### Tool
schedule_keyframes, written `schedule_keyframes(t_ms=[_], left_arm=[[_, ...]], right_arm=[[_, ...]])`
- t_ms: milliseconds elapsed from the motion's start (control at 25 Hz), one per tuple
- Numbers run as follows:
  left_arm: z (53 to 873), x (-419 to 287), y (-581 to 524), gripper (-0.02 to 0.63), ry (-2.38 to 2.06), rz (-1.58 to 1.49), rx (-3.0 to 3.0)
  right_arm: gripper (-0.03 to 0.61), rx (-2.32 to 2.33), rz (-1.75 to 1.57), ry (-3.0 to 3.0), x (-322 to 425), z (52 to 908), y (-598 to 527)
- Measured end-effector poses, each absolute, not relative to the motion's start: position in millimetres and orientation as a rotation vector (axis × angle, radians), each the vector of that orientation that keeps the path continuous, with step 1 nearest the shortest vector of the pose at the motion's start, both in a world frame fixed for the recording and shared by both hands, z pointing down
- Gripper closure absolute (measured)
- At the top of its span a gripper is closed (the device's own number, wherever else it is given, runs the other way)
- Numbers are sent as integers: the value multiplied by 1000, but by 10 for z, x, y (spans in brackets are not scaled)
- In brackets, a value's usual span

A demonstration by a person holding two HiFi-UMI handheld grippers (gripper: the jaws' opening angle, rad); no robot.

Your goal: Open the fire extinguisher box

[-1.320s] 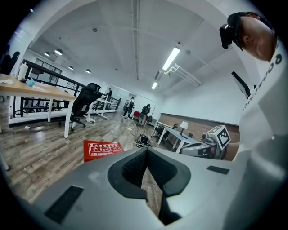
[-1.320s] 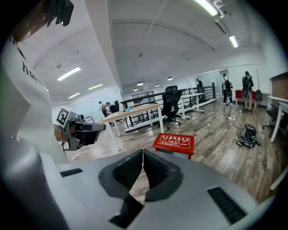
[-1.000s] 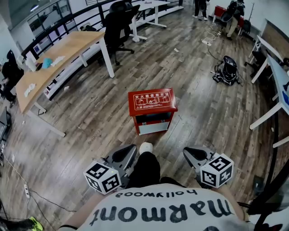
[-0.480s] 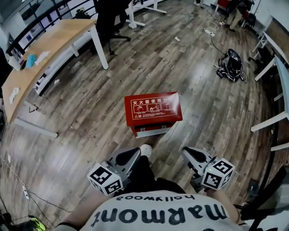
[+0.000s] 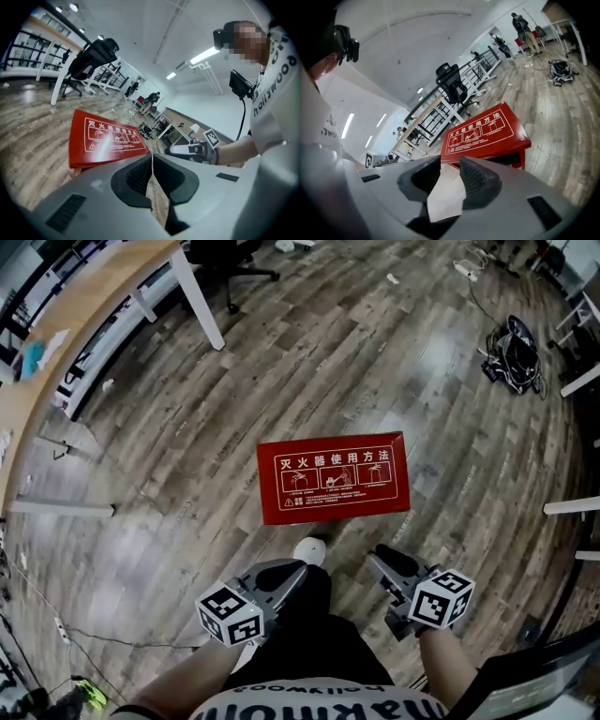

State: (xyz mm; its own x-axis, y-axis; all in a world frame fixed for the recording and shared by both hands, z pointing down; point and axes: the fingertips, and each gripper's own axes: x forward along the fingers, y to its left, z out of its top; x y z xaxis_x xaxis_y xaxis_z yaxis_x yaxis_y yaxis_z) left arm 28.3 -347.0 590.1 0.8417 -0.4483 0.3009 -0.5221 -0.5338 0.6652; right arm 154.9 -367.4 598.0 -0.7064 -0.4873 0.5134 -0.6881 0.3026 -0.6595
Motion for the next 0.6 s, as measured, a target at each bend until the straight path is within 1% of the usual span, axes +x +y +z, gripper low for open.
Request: schedule_keyframes(t_ms=[40,120,160,200,240,280,400,600], left_arm=[[6024,297,-3523,606,-691,107,2175],[6282,300,-3637,599,-697,95,2086],[6422,297,-3690,550,-708,97,2034],[6561,293,-3728,452,-718,101,1980],[6689,291,-3754,405,-722,102,1930],[6801,290,-3773,372,-720,99,1885],[7048,309,-3813,327,-676,92,1799],[7205,369,-3984,324,-601,88,1812]], right_arm=[[457,1074,1410,-2348,1525,6093,-3751],[432,1067,1528,-2351,1481,6294,-3895],[425,1064,1595,-2347,1465,6395,-3950],[414,1056,1669,-2336,1451,6496,-3982],[408,1045,1746,-2320,1439,6596,-3994],[405,1033,1820,-2299,1431,6697,-3997],[386,1028,1978,-2261,1429,6947,-4044],[364,1047,1990,-2300,1401,7184,-4282]])
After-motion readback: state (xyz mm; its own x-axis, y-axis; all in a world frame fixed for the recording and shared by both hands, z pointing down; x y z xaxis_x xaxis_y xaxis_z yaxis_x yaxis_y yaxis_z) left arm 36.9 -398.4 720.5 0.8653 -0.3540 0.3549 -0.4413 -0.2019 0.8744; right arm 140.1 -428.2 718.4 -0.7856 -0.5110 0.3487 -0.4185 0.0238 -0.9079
